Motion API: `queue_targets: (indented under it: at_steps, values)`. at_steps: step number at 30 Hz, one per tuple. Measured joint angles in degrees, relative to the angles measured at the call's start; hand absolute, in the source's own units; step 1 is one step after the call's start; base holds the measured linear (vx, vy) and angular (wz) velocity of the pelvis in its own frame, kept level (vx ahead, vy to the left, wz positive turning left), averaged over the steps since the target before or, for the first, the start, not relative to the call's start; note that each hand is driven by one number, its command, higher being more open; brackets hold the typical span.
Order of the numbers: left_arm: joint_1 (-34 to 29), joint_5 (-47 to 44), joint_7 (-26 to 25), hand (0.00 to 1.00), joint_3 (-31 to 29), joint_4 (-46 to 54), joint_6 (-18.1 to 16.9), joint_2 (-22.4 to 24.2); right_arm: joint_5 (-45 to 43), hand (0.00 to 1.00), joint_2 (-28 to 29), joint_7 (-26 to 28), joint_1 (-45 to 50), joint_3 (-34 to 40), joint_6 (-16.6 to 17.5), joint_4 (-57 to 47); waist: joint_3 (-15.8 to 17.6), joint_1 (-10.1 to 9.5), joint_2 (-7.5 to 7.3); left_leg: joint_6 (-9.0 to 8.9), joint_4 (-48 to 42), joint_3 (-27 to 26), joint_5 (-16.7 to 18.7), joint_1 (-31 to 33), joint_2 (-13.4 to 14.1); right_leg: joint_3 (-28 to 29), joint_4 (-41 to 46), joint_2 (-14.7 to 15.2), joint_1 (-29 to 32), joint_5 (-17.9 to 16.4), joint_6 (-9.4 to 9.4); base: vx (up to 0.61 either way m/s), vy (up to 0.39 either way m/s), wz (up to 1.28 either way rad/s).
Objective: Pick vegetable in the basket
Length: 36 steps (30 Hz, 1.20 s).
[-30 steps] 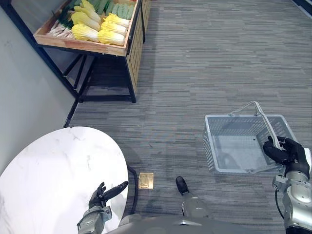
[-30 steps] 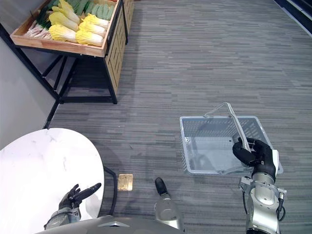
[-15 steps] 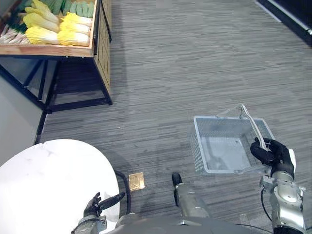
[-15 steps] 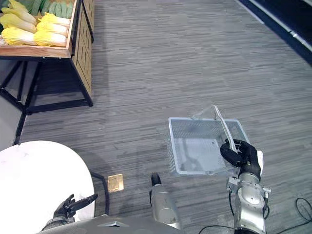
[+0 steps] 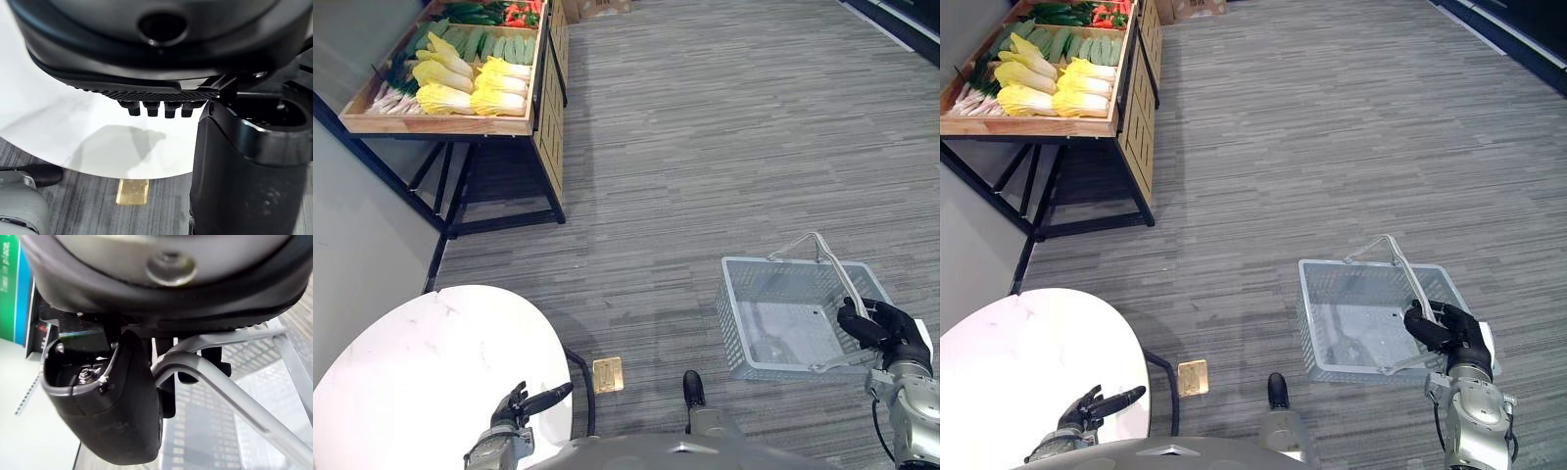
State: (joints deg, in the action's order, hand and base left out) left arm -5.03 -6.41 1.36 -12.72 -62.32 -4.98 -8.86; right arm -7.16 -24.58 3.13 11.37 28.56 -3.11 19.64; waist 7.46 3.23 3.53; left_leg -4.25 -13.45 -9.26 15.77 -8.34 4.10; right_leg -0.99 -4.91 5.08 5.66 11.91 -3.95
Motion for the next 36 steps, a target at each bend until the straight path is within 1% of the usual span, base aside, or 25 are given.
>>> queue_targets:
  at_steps: [3, 7, 11, 12, 16, 18, 20, 26, 27, 29, 30, 31, 32, 33, 34, 36]
  values:
    - [-0.2, 0.0, 0.0, 1.0, 0.0, -0.1, 0.0, 0.0, -0.1, 0.0, -0.1, 0.0, -0.3, 0.0, 0.0, 0.4, 0.1, 0.03, -0.27, -0.01, 1.6, 0.2, -0.6, -0.1, -0.3, -0.4, 0.0, 0.6, 0.5, 0.0, -0.04, -0.03, -0.001, 0.06]
    - [-1.5, 0.0, 0.1, 1.0, 0.0, -0.1, 0.0, 0.0, -1.2, 0.0, -0.1, 0.2, -2.7, 0.0, 0.0, 5.7, 0.0, -0.22, -0.99, -0.01, 4.6, 0.3, -0.4, -1.0, -0.1, -0.7, 0.3, 0.7, 1.2, 0.5, -0.49, -0.03, 0.002, 0.04]
    - [-5.0, 0.0, 0.4, 1.0, 0.0, -0.1, 0.1, 0.0, -2.5, 0.0, -0.2, 0.7, -3.3, -0.1, 0.0, 9.2, -0.4, -0.46, -1.86, 0.44, 4.6, 0.0, 1.3, -2.2, 0.0, -0.9, 0.5, 0.7, 0.3, 0.4, -0.77, -0.04, 0.016, -0.05]
    - [-6.2, 0.0, 0.6, 1.0, 0.0, -0.1, 0.1, 0.0, -2.6, 0.0, -0.3, 1.1, -3.3, -0.1, 0.0, 9.6, -0.8, -0.61, -2.07, 0.57, 4.1, -0.2, 1.9, -2.3, 0.1, -0.9, 1.4, 0.6, 0.4, 0.1, -0.5, -0.03, 0.029, -0.11]
    - [-7.9, 0.0, 0.6, 1.0, 0.0, 0.0, 0.2, -0.4, -3.2, 0.0, -0.8, 1.5, -3.3, -1.2, 0.0, 9.7, -2.1, -0.58, -2.77, 0.5, 2.6, -1.5, 3.1, -2.3, 0.5, -0.2, 1.8, -0.2, 0.4, 0.1, -0.37, 0.0, 0.011, -0.13]
    - [-8.4, 0.0, 0.6, 1.0, 0.0, 0.0, 0.2, -0.6, -3.4, 0.0, -1.7, 1.5, -3.3, -2.7, 0.0, 9.7, -3.1, -0.4, -2.74, 0.43, 2.7, -1.6, 3.2, -2.5, 0.7, -0.1, 1.8, -0.5, 0.4, 0.2, -0.5, 0.04, -0.001, -0.07]
    - [-8.1, 0.0, 0.7, 1.0, 0.1, 0.7, 0.2, -0.6, -3.4, 0.0, -2.6, 1.6, -3.5, -3.6, 0.0, 9.6, -3.2, -0.42, -2.7, 0.42, 2.8, -1.8, 3.2, -3.0, 0.8, -0.1, 1.8, -0.7, 0.2, 0.4, -0.7, 0.05, -0.003, -0.06]
    - [-7.7, -0.3, 0.8, 1.0, 0.6, 2.8, 0.1, -0.7, -3.4, 0.0, -2.8, 1.6, -3.8, -7.0, 0.0, 9.7, -3.5, -0.31, -2.47, 0.25, 2.7, -2.9, 3.4, -4.1, 1.4, -0.1, 2.8, -1.3, 0.1, 0.3, -0.55, 0.02, -0.014, -0.09]
    - [-7.7, -0.3, 0.9, 1.0, 0.8, 2.9, 0.1, -0.7, -3.4, 0.0, -2.8, 1.6, -3.8, -7.8, 0.0, 9.7, -3.5, -0.32, -2.41, 0.22, 2.5, -2.9, 3.4, -4.2, 1.5, -0.2, 4.0, -1.4, 0.5, -0.1, -0.16, -0.01, -0.009, -0.05]
    - [-7.7, -0.6, 1.1, 1.0, 1.2, 3.7, 0.1, -0.7, -3.4, 0.0, -2.7, 1.6, -3.8, -8.6, 0.0, 9.6, -3.3, -0.32, -2.47, 0.26, 1.7, -2.9, 4.0, -4.2, 1.5, -0.3, 8.7, -1.2, 2.5, -2.3, -0.13, -0.03, -0.018, -0.02]
    - [-7.7, -0.9, 1.4, 1.0, 1.2, 4.5, 0.1, -0.7, -3.4, 0.0, -2.7, 1.6, -3.9, -8.8, 0.0, 9.6, -2.4, -0.52, -2.61, 0.5, -0.3, -2.8, 5.1, -4.1, 1.6, -0.3, 14.9, -1.0, 4.5, -4.6, -0.12, -0.07, -0.022, 0.0]
    - [-7.6, -1.0, 1.5, 1.0, 1.2, 4.5, 0.1, -0.7, -3.4, 0.0, -2.6, 1.6, -3.9, -8.8, 0.0, 9.6, -1.9, -0.68, -2.93, 0.57, -1.6, -2.7, 6.0, -4.0, 1.6, -0.4, 18.0, -0.9, 5.4, -5.5, -0.04, -0.13, -0.031, 0.0]
    - [-7.5, -1.0, 1.6, 1.0, 1.2, 4.5, 0.2, -0.7, -3.4, 0.0, -2.5, 1.5, -3.9, -8.8, 0.0, 9.5, -1.2, -0.74, -2.6, 0.89, -4.0, -2.5, 7.4, -4.0, 1.7, -0.5, 23.2, -0.5, 7.0, -6.8, 0.04, -0.22, -0.025, 0.02]
    - [-7.2, -1.6, 1.7, 1.0, 1.3, 4.5, 0.2, -0.6, -3.4, 0.0, -2.4, 1.5, -3.6, -8.8, 0.0, 9.0, -0.7, -0.8, -2.96, 1.37, -5.9, -2.2, 8.5, -3.6, 1.6, -0.4, 25.9, -0.1, 8.0, -7.4, 0.14, -0.18, -0.017, 0.05]
    - [-7.3, -2.1, 1.7, 1.0, 1.3, 4.5, 0.2, -0.6, -3.4, 0.0, -2.2, 1.4, -3.5, -8.8, 0.0, 8.6, -0.8, -0.66, -2.84, 1.48, -6.6, -2.0, 8.8, -3.2, 1.5, -0.4, 26.4, 0.2, 8.1, -7.5, 0.3, -0.21, 0.006, 0.15]
    - [-7.1, -2.2, 1.7, 1.0, 1.4, 4.5, 0.3, -0.9, -3.4, 0.0, -1.8, 1.3, -3.4, -8.7, 0.0, 8.0, -0.5, 0.06, -2.84, 1.86, -6.9, -1.0, 8.5, -1.9, 0.4, -2.2, 24.4, 2.2, 8.2, -8.4, 0.3, -0.17, 0.005, 0.21]
